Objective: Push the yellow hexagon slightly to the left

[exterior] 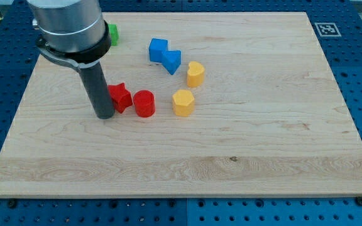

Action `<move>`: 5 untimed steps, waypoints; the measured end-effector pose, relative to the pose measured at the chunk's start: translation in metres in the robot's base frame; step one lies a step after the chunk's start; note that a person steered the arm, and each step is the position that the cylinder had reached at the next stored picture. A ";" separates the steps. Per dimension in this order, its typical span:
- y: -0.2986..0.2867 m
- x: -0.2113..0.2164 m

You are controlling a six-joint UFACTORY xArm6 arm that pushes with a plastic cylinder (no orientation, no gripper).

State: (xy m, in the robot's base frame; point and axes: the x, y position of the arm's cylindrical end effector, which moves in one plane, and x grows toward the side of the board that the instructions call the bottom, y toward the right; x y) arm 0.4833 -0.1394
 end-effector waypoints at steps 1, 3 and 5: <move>0.000 0.011; 0.099 0.051; 0.182 -0.006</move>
State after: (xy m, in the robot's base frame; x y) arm 0.4771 0.0430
